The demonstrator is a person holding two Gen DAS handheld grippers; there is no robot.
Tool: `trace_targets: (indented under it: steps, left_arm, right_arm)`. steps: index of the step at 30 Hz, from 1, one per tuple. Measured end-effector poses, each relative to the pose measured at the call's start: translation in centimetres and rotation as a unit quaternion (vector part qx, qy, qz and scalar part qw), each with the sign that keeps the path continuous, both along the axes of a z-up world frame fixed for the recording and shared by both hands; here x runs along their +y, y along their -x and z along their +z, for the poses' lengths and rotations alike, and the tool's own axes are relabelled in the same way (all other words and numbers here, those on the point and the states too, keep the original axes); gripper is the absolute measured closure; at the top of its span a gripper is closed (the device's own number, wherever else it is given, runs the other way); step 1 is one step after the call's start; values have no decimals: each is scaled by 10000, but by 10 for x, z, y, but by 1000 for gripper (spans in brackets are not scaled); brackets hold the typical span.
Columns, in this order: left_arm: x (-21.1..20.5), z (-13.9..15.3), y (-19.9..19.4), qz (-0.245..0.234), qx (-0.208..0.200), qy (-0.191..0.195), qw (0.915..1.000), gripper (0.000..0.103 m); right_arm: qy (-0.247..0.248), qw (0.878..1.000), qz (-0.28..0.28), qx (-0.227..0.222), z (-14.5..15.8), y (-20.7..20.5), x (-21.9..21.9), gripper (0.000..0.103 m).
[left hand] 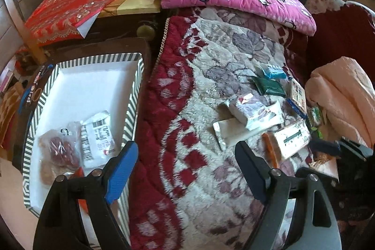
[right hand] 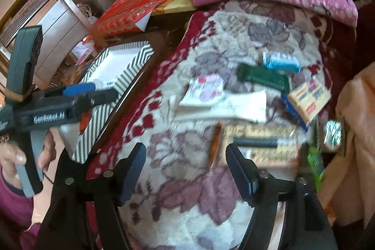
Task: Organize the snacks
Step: 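Grasp the white strawberry-print packet with the right gripper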
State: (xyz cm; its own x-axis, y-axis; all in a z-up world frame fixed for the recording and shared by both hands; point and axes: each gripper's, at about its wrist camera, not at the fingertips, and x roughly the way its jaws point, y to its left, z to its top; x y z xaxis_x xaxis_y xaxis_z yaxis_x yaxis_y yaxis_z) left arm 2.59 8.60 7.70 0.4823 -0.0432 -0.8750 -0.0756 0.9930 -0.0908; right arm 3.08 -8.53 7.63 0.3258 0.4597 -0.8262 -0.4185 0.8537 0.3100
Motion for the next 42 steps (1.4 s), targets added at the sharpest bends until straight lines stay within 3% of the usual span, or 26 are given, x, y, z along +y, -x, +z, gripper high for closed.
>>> trace_targets:
  steps: [4,10,18,19,20,24,32,36,42]
  left_arm:
    - [-2,-3,-2,3,30,-1,10000,19]
    - [3,-10,-3,-69,110,-108,9999,19]
    - [4,-22,-11,-176,242,-144,9994,19]
    - [4,-23,-12,-190,252,-136,9994,19]
    - [4,-24,-13,-209,269,-119,9993,19]
    - [-1,-29,-19,-320,324,-113,9989,19]
    - [-39,-37,-34,-1111,409,-153,9929,19]
    - [-63,-44,-50,-1463,468,-113,9881,19]
    - [-84,-53,-66,-1636,600,-350,9841,19]
  right_arm:
    - [79,9998,-148,-60,0,-31,10,20]
    - [628,9976,60,287,-27,-87,47,19]
    - [1066,9907,280,796,-66,-120,74,21]
    - [1073,9903,310,826,-69,-121,74,38]
    - [1072,9899,361,859,-71,-121,74,48]
    - [1116,9904,473,661,-67,-106,64,47]
    - [598,9971,-254,387,-31,-72,-12,47]
    - [558,9961,-502,454,-33,-53,-40,47]
    - [505,9959,-649,373,-37,-63,-43,47]
